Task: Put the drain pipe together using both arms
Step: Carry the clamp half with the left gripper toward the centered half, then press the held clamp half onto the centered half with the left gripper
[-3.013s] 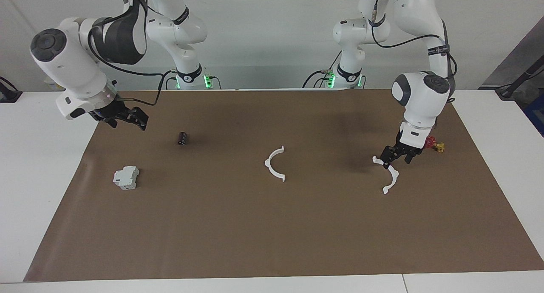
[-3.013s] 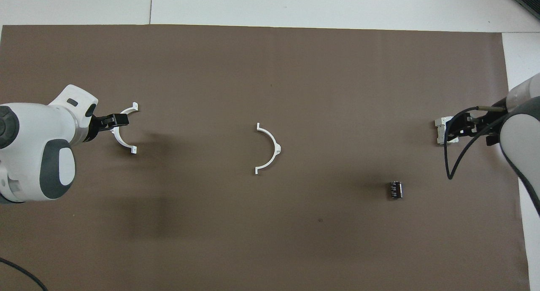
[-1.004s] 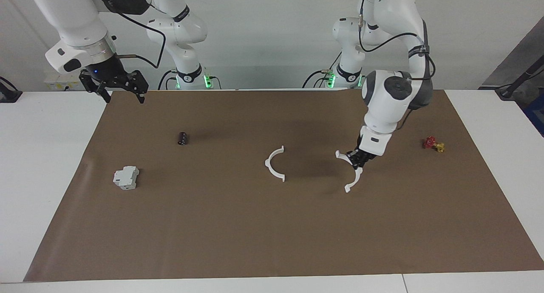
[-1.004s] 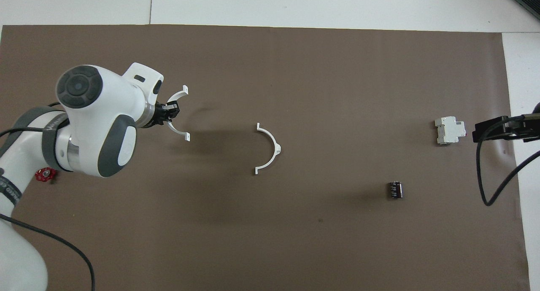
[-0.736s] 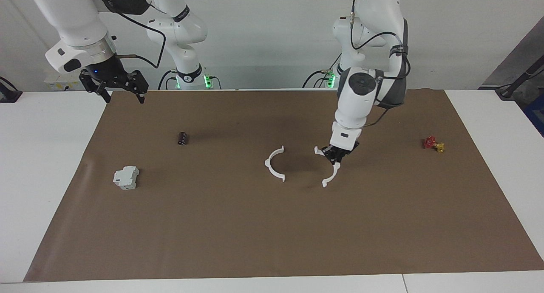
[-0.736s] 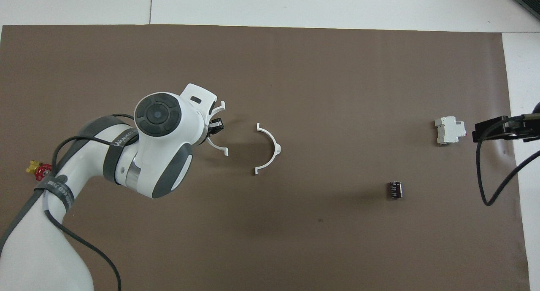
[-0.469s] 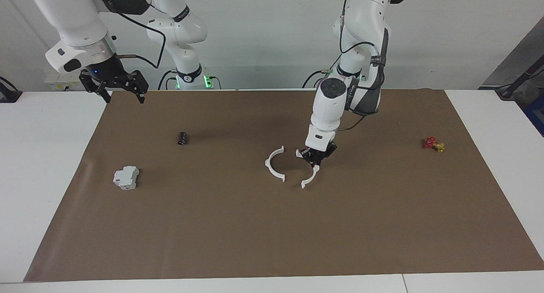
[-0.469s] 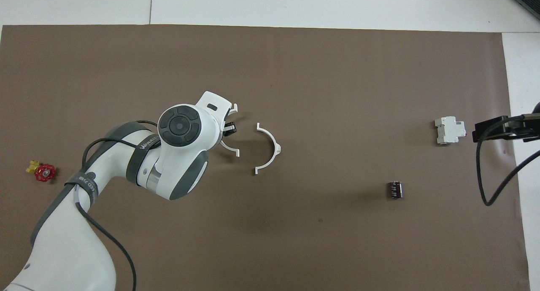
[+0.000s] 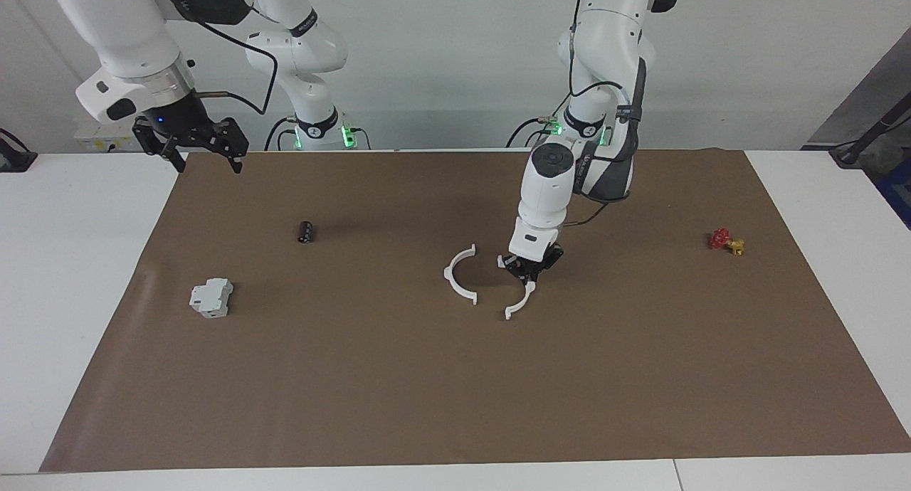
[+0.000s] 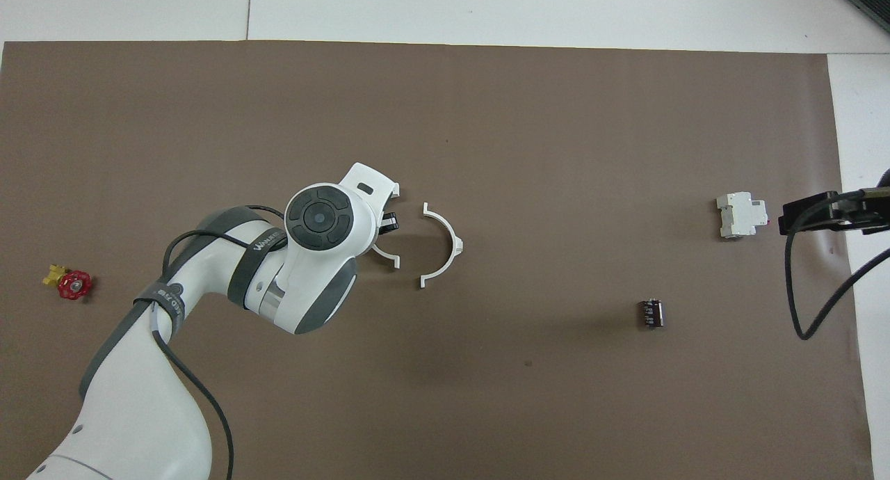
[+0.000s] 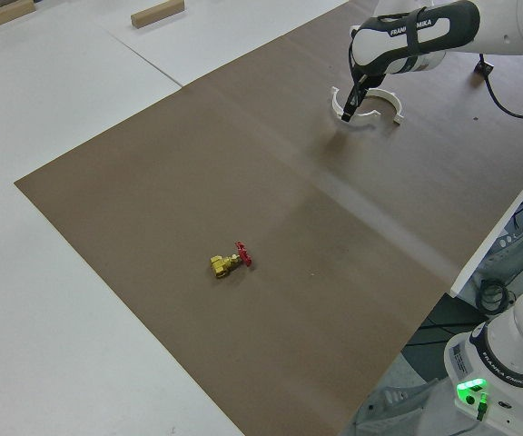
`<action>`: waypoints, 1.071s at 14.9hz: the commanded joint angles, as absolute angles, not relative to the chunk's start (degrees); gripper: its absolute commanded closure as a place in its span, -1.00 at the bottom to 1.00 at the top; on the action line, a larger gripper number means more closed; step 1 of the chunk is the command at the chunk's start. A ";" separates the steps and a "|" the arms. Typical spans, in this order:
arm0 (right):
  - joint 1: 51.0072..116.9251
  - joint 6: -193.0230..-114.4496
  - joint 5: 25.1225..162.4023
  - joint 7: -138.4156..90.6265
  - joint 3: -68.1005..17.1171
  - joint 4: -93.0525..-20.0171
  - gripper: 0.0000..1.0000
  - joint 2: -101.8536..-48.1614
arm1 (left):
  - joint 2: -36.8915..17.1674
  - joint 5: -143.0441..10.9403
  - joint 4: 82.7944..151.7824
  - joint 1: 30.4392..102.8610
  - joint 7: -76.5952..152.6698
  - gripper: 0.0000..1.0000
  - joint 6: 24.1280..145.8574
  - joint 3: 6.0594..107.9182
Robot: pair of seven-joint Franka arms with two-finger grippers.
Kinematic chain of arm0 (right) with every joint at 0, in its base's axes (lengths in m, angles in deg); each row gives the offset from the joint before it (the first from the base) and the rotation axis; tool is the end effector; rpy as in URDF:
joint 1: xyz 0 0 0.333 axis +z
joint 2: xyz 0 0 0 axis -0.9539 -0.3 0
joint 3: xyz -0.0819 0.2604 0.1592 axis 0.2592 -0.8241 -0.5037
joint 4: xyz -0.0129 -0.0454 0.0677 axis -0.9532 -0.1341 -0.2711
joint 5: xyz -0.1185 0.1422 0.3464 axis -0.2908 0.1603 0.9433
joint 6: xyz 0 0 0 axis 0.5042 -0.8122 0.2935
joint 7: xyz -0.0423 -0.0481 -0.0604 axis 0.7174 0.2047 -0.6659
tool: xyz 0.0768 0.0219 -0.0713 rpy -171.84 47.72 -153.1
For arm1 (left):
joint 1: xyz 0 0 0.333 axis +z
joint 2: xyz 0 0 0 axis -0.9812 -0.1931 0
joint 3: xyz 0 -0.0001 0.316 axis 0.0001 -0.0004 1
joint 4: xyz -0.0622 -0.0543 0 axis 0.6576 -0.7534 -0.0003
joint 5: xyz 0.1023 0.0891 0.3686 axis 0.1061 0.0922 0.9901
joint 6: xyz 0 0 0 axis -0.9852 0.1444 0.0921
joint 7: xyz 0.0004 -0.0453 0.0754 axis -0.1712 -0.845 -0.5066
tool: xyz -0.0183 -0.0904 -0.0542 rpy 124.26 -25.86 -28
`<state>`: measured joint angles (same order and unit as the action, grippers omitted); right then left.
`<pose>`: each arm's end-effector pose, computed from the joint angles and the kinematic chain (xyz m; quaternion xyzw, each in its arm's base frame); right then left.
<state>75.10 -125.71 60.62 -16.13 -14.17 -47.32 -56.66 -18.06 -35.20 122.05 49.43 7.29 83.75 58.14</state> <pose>0.5350 -0.0204 0.6176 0.9996 -0.0106 -0.0175 0.0201 0.5254 -0.3177 0.3131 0.9940 0.0960 0.0530 0.0041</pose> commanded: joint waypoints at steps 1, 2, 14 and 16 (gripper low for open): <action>74.30 -125.26 61.42 -17.57 -14.42 -47.62 -1.00 -56.06 | -15.80 -33.88 125.24 46.71 6.02 1.00 84.33 58.87; 74.30 -125.26 61.42 -17.48 -14.51 -47.62 -1.00 -56.06 | -15.71 -33.88 125.68 46.44 5.67 1.00 84.33 58.87; 74.30 -125.26 61.42 -17.57 -14.42 -47.62 -1.00 -56.06 | -15.97 -33.88 126.92 44.94 0.92 1.00 87.23 58.79; 74.30 -125.26 61.42 -17.57 -14.42 -47.62 -1.00 -56.06 | -16.15 -33.88 126.92 44.94 0.92 1.00 87.85 58.79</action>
